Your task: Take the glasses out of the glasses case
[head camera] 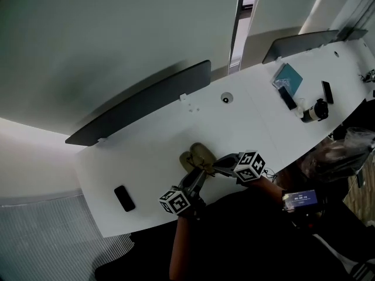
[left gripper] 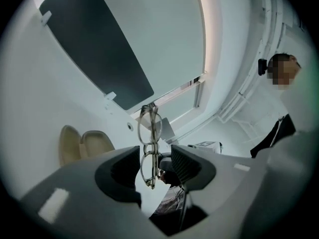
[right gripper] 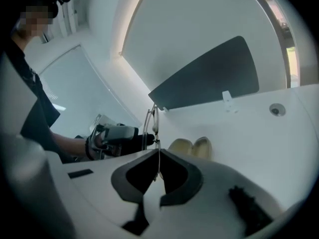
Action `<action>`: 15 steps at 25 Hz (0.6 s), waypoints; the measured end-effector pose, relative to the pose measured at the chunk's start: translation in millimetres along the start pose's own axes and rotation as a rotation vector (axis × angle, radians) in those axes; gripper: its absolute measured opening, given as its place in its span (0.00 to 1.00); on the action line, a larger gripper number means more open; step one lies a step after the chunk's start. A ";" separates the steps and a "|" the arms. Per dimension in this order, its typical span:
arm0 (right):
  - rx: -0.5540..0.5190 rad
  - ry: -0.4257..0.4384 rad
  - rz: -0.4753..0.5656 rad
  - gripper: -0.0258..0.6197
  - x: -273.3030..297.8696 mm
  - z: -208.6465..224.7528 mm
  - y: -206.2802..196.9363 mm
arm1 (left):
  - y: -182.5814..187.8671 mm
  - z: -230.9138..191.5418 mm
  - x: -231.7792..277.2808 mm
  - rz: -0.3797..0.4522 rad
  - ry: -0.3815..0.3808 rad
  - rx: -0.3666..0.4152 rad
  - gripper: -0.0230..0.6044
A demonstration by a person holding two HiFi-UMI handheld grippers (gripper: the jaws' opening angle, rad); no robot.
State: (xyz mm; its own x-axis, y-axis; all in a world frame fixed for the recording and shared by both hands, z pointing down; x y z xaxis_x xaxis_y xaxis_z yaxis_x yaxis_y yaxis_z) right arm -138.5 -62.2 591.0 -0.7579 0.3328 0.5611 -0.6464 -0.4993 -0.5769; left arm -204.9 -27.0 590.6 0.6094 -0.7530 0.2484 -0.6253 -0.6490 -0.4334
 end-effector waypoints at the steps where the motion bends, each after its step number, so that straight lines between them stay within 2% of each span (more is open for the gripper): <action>1: -0.018 -0.002 -0.012 0.06 -0.6 -1.3 -3.0 | -2.9 1.8 5.4 -0.019 0.008 0.020 0.32; 3: -0.031 -0.001 -0.009 0.06 -3.3 -1.2 -6.4 | -5.9 0.1 12.4 -0.030 0.047 0.050 0.24; 4: -0.025 0.003 0.000 0.06 -5.0 -0.1 -7.6 | -6.0 -0.6 14.2 -0.025 0.055 0.054 0.13; 5: -0.015 0.009 0.010 0.06 -6.7 1.0 -8.9 | -5.9 0.4 15.8 -0.021 0.048 0.054 0.09; 7: 0.011 0.022 0.030 0.06 -11.4 2.5 -12.6 | -6.5 5.9 20.1 -0.030 0.041 0.087 0.07; 11: 0.070 0.038 0.080 0.07 -25.5 6.8 -24.4 | -10.1 21.3 34.2 -0.105 0.122 0.313 0.07; 13: 0.089 0.044 0.116 0.08 -35.5 8.8 -31.1 | -12.9 29.0 43.4 -0.129 0.147 0.402 0.07; 15: 0.116 0.054 0.163 0.09 -48.4 11.7 -37.0 | -15.5 34.7 53.1 -0.127 0.139 0.412 0.07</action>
State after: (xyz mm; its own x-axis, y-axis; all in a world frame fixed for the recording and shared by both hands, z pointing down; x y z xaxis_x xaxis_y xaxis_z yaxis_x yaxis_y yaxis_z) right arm -77.0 -69.2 592.1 -0.8575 0.2811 0.4310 -0.5025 -0.6376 -0.5839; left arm -145.9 -53.2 580.5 0.5798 -0.6960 0.4236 -0.2868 -0.6610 -0.6934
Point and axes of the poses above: the fingertips, and each gripper's own axes: x forward along the fingers, z to its right, y out of its top, the point moved 2 cm from there along -x, backward along the fingers, and after that the axes turned 9 degrees about -z, right-handed, at the moved point
